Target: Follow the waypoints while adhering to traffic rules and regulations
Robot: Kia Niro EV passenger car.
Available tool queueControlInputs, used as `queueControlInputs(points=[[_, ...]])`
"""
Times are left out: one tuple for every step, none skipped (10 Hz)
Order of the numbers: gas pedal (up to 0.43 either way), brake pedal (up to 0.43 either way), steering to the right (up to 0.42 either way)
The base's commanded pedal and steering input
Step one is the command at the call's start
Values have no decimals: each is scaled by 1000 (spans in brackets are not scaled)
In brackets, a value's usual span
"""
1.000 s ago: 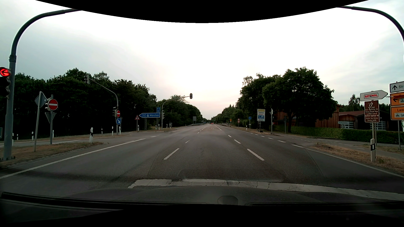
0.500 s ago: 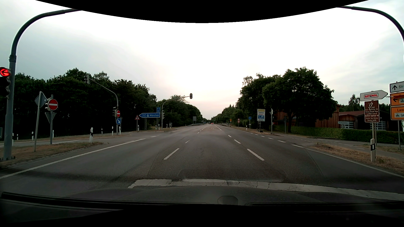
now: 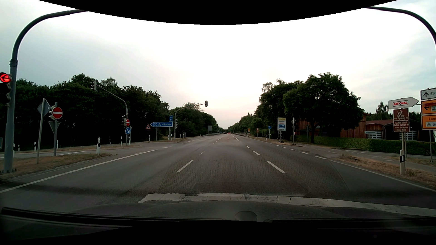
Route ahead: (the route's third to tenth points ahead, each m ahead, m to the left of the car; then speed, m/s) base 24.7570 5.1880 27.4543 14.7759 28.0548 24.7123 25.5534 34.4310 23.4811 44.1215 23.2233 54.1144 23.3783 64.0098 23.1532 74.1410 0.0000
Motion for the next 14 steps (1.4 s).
queueControlInputs(points=[[0, 232, -1], [0, 232, -1], [0, 232, -1], [0, 232, -1], [0, 232, -1], [0, 232, -1], [0, 232, -1], [0, 232, -1], [0, 232, -1], [0, 232, -1], [0, 232, -1], [0, 232, -1], [0, 232, -1], [0, 232, -1]])
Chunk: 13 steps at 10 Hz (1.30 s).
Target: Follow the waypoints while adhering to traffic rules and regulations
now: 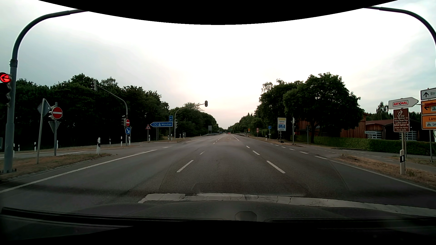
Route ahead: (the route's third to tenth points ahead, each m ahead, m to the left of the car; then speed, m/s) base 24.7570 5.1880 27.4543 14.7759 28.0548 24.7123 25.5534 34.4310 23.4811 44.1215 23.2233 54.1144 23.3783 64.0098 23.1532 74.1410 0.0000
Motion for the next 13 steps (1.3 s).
queueControlInputs(points=[[0, 232, -1], [0, 232, -1], [0, 232, -1], [0, 232, -1], [0, 232, -1], [0, 232, -1], [0, 232, -1], [0, 232, -1], [0, 232, -1], [0, 232, -1], [0, 232, -1], [0, 232, -1], [0, 232, -1]])
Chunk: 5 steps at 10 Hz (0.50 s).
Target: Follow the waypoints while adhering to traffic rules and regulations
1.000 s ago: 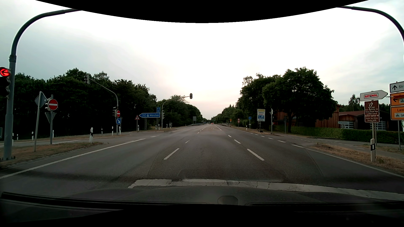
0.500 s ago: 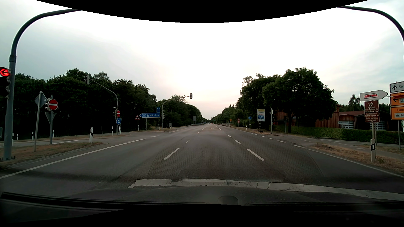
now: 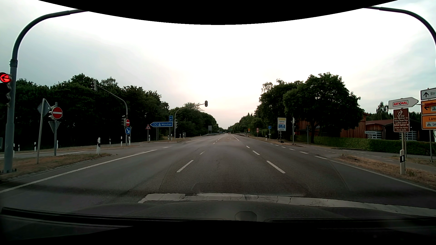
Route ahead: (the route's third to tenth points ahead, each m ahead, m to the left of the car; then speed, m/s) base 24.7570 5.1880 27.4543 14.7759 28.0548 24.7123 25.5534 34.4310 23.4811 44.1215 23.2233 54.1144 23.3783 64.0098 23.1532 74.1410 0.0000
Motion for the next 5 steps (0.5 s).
queueControlInputs(points=[[0, 232, -1], [0, 232, -1], [0, 232, -1], [0, 232, -1], [0, 232, -1]])
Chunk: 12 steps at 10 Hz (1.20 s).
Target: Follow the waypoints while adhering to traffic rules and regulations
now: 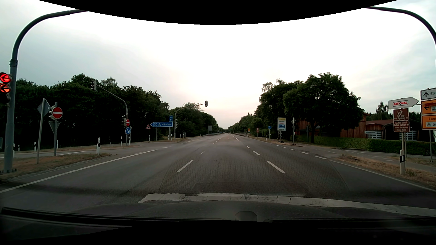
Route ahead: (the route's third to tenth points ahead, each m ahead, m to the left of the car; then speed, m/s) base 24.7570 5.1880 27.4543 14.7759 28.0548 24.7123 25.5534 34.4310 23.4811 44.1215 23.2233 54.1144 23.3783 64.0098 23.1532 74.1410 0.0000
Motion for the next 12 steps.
queueControlInputs(points=[[0, 226, -1], [0, 37, -1], [0, 6, -1], [0, 6, -1], [0, 12, -1], [157, 6, -1], [209, 6, -1], [248, 6, -1], [299, 6, -1], [319, 6, -1], [319, 6, -1], [331, 12, -1]])
